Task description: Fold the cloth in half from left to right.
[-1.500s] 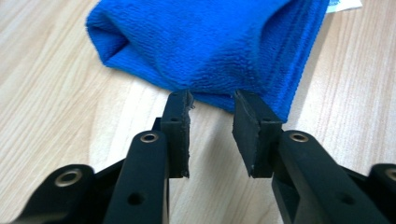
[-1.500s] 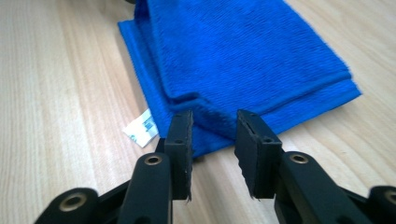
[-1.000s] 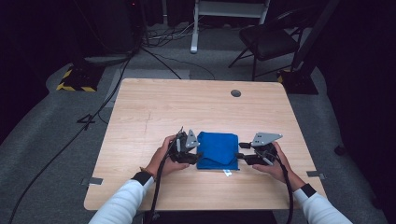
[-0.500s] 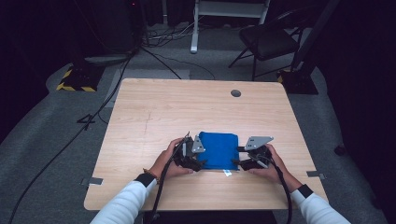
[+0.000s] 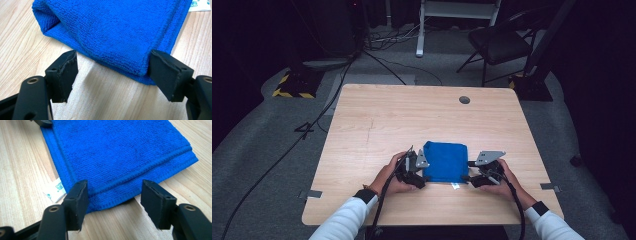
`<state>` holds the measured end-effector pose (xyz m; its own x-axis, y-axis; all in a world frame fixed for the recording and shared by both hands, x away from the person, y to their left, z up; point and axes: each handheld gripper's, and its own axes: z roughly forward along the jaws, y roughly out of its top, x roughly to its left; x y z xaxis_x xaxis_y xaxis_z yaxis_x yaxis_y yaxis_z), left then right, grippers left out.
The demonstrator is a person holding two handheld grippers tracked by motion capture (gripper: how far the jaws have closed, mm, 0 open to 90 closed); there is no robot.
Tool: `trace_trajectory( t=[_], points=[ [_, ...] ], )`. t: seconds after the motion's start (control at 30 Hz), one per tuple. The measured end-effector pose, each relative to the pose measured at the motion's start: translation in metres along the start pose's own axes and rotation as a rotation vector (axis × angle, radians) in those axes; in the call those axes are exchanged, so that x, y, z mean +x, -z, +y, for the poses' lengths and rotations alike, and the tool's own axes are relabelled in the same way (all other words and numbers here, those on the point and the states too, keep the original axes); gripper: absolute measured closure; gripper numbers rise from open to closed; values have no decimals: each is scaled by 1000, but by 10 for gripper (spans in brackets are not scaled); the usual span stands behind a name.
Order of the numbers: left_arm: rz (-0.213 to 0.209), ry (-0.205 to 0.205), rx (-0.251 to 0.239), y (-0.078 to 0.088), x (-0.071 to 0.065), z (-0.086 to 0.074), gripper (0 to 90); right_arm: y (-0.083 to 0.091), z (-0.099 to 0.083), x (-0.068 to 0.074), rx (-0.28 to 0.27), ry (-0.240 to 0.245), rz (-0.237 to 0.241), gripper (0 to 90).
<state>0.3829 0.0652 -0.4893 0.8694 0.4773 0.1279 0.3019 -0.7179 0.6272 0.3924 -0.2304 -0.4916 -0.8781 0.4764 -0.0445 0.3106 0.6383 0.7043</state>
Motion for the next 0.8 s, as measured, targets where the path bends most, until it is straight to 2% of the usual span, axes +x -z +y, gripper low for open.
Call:
trace_trajectory(
  t=[0.1, 0.23, 0.3, 0.37, 0.47, 0.73, 0.8],
  points=[
    [3, 10, -17, 0, 0, -2, 244, -1, -2, -2, -4, -27, 5, 362],
    [11, 9, -15, 1, -2, -2, 239, 0, -1, -1, -5, -18, -1, 355],
    [9, 13, -15, 2, -1, -2, 203, -1, -1, -1, -4, -15, -10, 334],
    [3, 17, -27, 5, 0, -1, 179, 0, 0, -2, -2, -20, -14, 321],
    [13, 24, -39, 10, 2, -1, 177, 2, 1, -3, -4, -16, -20, 320],
    [54, 10, -51, 27, 7, -6, 174, 17, 6, -7, -41, -20, -39, 321],
    [56, 22, -54, 33, 9, -8, 174, 21, 7, -8, -42, -16, -44, 318]
  ],
)
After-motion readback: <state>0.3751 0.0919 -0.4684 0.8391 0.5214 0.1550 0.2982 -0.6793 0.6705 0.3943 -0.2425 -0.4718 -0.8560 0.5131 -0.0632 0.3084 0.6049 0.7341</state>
